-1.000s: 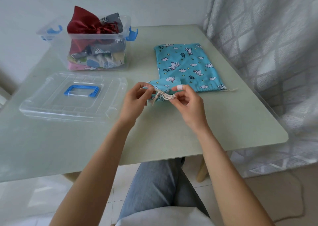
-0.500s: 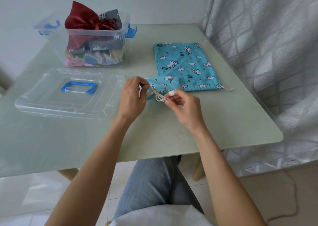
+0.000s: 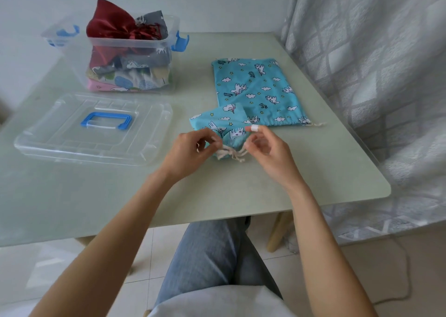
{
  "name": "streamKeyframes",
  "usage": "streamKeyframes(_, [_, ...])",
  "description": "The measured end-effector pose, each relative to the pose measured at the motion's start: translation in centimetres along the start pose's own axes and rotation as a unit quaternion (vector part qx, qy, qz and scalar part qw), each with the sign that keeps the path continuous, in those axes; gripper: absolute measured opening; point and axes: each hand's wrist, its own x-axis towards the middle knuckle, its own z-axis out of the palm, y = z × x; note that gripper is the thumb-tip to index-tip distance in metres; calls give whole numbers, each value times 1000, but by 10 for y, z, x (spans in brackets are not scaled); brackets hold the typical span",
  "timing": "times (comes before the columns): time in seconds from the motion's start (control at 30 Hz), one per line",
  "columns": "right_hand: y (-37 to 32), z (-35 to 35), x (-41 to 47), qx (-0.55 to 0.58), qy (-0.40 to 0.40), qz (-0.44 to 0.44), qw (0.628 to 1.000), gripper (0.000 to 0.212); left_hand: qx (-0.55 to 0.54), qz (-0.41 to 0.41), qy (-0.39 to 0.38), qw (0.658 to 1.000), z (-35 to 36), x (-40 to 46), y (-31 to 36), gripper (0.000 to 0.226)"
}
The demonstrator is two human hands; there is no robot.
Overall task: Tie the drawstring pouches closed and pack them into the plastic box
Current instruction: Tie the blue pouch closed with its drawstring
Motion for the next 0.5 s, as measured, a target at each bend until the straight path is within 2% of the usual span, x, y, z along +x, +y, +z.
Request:
streamKeyframes(0.1, [-5,5,-3,-52,-9,-37,998,40,-2,24,-38,999,-8,2,6,11])
streamKeyframes(0.17, [-5,12,-6,-145,-4,-80,986,52,11,34,0,999,-18,10,6,18])
streamKeyframes(0.3, [-1,23,-7,-249,-12,-60,967,57,48,11,73,996,-31,50,-15,21])
streamKeyframes(0.33, [-2,24,-7,-255,-4,-53,966,58,66,-9,59,996,-30,62,-23,27])
streamKeyframes(0.43, [-6,24,-1,-237,43,20,970,63,133,-66,-55,987,-24,89,-34,49])
streamKeyframes(0.5, [-8,24,3,-272,36,53,960,67,165,-82,-111,977,-17,96,-34,50])
